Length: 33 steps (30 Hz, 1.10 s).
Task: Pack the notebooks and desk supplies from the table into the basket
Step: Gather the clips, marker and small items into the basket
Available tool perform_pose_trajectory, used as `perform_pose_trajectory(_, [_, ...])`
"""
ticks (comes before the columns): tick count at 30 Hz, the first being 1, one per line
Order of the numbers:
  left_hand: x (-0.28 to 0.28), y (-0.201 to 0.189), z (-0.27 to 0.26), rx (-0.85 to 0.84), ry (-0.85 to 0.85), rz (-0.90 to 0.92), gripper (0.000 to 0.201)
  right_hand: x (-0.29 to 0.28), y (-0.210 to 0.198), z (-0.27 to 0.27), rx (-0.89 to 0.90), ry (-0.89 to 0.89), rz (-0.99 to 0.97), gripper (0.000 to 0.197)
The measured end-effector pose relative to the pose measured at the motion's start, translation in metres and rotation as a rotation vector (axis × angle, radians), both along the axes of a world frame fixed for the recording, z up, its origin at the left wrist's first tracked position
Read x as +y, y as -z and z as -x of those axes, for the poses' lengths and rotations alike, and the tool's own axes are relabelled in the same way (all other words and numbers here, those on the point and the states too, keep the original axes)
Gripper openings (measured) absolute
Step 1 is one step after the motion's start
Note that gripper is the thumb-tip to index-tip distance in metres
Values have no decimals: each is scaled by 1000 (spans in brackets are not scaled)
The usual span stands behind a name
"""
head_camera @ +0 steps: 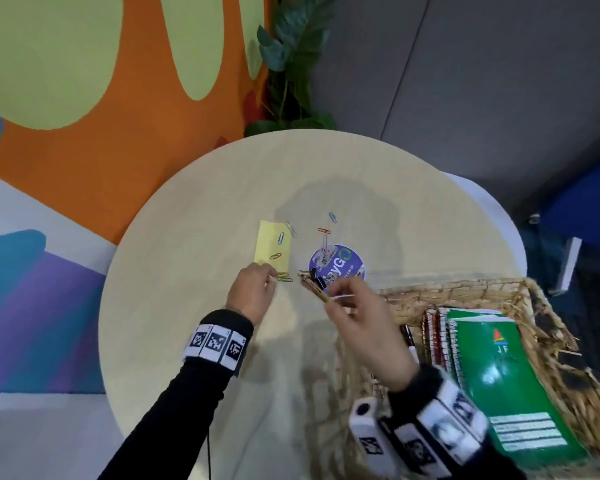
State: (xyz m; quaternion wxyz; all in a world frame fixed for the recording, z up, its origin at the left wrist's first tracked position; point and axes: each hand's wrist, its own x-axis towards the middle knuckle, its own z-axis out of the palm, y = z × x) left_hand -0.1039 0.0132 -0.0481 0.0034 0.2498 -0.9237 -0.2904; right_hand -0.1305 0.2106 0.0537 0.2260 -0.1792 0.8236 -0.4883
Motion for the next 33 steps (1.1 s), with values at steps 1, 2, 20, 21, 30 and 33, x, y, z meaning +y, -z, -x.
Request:
perform_pose_trajectory(1, [-5, 7, 5, -9, 19, 0, 19, -19, 17, -5, -19, 18, -54, 18])
perform_pose_trajectory(2, [-8, 13, 11, -22, 44, -5, 19, -34, 35, -9, -38, 42, -112, 24])
perform_pose_trajectory(20, [-25, 36, 38, -60, 268, 3, 13, -70, 147, -6, 350, 193, -770, 24])
perform_pose_trajectory(21, [-25, 36, 39, -58, 277, 8, 14, -67, 146, -8, 333, 166, -766, 22])
perform_pose_trajectory(30, [-14, 43, 53, -126, 388, 75, 13, -32, 81, -55, 203, -34, -540, 29])
perform_pose_trajectory(33, [-11, 46, 57, -203, 468, 208, 13, -9, 31, -69, 163, -100, -449, 26])
